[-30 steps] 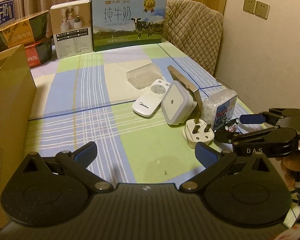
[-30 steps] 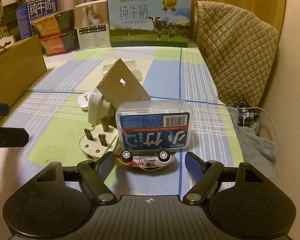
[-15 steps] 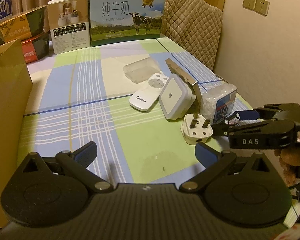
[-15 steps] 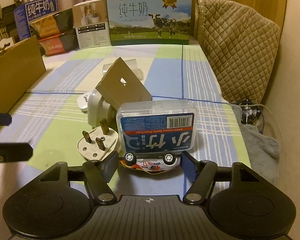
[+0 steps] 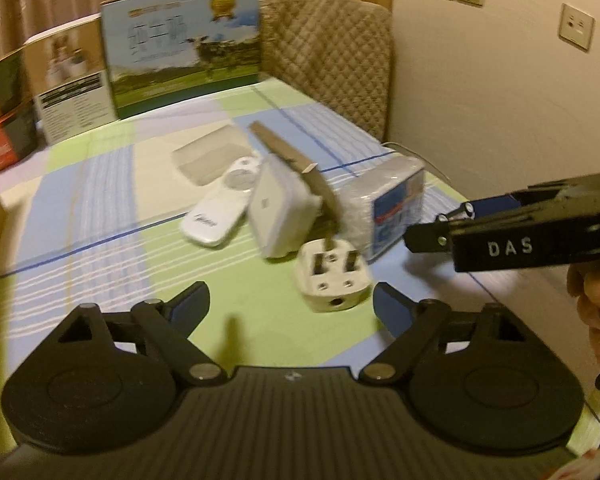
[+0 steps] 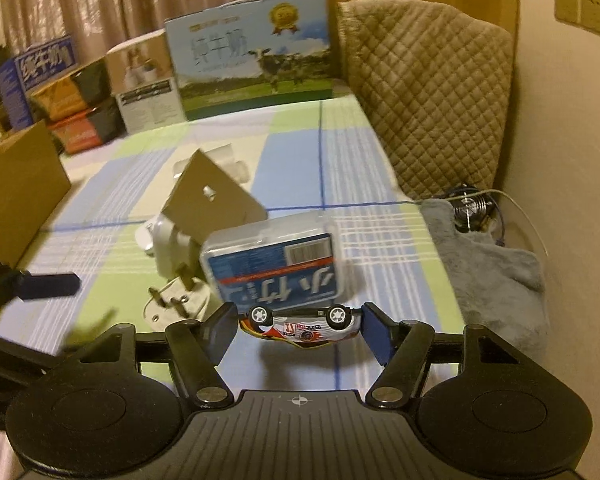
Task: Organize rigid objects
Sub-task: 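Grasp the white plug with the left tool while the right tool grasps the small toy car, then carry the plug and toy car with both tools over the cardboard box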
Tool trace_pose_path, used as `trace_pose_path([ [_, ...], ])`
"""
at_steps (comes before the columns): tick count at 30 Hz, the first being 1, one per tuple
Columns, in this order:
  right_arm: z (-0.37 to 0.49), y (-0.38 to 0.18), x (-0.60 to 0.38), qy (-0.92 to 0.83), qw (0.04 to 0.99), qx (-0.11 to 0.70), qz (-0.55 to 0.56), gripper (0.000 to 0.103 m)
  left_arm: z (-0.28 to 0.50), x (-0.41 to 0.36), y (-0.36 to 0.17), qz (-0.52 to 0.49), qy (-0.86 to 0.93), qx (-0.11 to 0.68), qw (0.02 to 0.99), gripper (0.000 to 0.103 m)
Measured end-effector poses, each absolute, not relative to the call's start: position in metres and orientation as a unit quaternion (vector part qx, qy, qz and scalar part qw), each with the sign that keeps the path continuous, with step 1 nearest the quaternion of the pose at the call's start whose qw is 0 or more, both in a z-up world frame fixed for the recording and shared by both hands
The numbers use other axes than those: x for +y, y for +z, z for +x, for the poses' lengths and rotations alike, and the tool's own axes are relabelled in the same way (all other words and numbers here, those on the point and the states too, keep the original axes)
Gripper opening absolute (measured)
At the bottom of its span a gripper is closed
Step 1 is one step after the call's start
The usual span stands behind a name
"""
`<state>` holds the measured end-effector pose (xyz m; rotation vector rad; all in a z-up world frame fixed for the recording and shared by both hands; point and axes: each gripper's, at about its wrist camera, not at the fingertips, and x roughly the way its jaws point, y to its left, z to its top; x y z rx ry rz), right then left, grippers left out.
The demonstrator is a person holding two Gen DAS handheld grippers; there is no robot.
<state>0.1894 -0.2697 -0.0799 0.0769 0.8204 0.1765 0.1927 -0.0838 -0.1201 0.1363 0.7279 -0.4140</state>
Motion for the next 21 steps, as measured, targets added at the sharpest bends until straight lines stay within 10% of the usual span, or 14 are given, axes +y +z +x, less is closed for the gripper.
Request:
trace_pose_path([
  [21, 0.193, -0.077, -0.283, 0.065, 0.911, 0.402, 0.069, 0.064, 0.208, -0.114, -0.140, 0.076, -0.202, 0.368, 0.904, 0.044],
])
